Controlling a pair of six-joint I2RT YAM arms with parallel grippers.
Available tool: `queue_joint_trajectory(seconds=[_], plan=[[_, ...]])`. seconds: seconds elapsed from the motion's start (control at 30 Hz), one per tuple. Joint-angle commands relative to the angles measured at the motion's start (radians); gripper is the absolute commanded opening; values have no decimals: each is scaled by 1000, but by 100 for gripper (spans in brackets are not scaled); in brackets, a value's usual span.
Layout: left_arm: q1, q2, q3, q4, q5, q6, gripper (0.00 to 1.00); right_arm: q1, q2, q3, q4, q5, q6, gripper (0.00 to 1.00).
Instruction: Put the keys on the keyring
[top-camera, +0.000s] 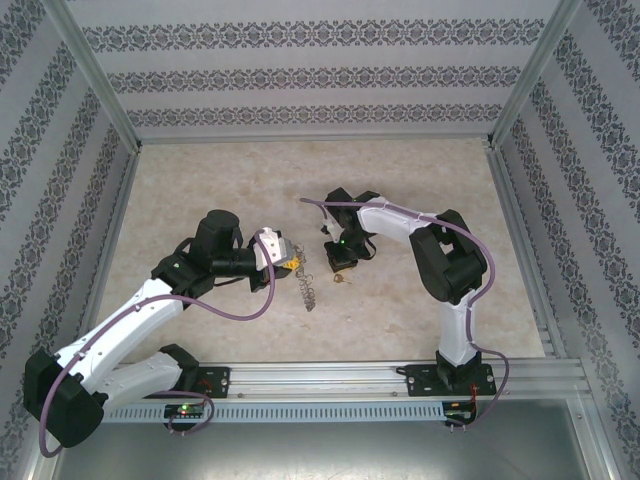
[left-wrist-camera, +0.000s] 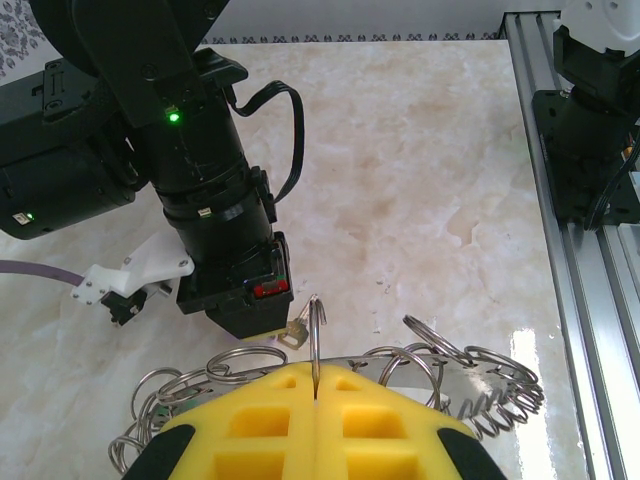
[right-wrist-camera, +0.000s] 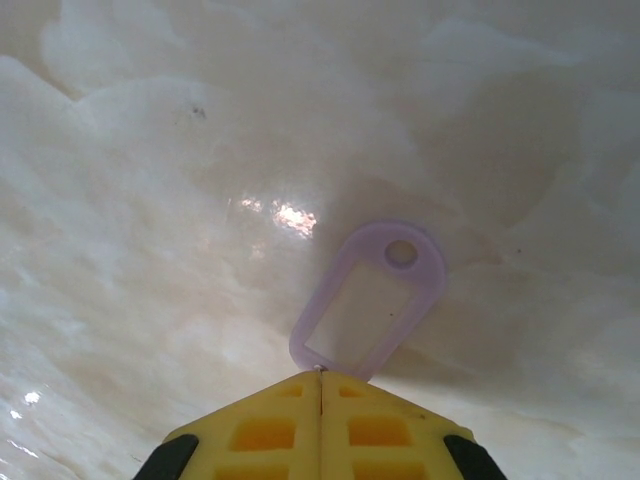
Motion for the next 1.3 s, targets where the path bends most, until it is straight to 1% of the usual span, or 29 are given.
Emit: queue_joint_trajectory(seconds=[0.0,0.1,0.17,0.3,0.37,0.5,0.57,0.63,0.73,0.77,1.0,1.13,1.27], plan=[[-7,-7,3,6,3,0,0,3,-87,-33,-11,26,9,0],[-7,-5,10,7,-4,-6,0,-10,-235,-117,55,1,0,0],[-7,-4,15,16,-8,-22,0,-34,-376,-194,117,-56,-19,0],[-5,1,32,34,-2,-40,0,-55,-629,-296,204,-138,-98,0],[-5,10,44,50,17,-49,0,-52,-758,-336,260,-170,-161,0],[-5,40,79,52,62,-53,0,-34,-969,-416,401,-173,-255,0],[-6,53,91,53,77,-50,0,-17,-1051,-458,456,-166,-325,0],[-7,69,101,53,98,-53,0,19,-1100,-487,471,-156,-423,0],[-11,86,111,65,128,-69,0,94,-1127,-517,482,-59,-532,0],[-11,91,112,71,131,-75,0,115,-1126,-519,487,-23,-545,0],[-16,107,123,67,142,-64,0,230,-1058,-487,527,63,-576,0],[-21,114,132,51,148,-63,0,244,-1015,-456,545,63,-566,0],[-24,106,120,72,128,-73,0,255,-998,-448,577,25,-564,0]])
